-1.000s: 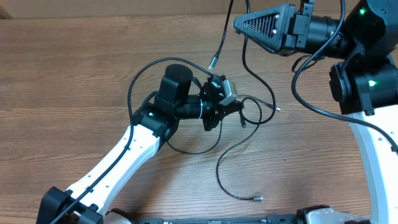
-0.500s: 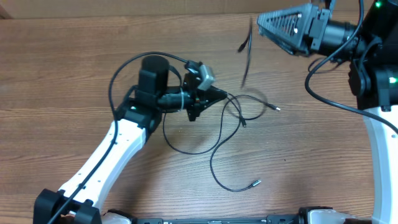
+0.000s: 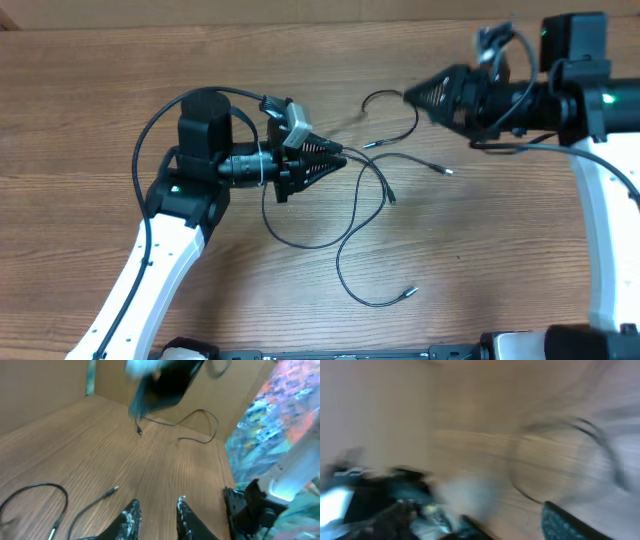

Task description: Untangle cables

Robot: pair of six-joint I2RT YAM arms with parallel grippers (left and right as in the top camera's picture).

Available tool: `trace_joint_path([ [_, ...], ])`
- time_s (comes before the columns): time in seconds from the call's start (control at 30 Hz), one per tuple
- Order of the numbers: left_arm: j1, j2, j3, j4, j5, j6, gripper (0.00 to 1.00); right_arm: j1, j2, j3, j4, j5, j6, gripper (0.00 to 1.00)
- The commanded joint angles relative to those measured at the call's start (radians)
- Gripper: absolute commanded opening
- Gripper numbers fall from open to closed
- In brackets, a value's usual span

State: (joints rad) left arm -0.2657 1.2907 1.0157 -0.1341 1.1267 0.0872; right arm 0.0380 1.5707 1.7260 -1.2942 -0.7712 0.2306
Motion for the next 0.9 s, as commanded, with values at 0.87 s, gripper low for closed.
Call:
trace_joint_path([
  [0.87, 0.006, -0.287, -0.006, -0.061, -0.243, -0.418, 0.14, 0.285, 0.390, -0.171, 0.671, 0.294, 0.533, 0.96],
])
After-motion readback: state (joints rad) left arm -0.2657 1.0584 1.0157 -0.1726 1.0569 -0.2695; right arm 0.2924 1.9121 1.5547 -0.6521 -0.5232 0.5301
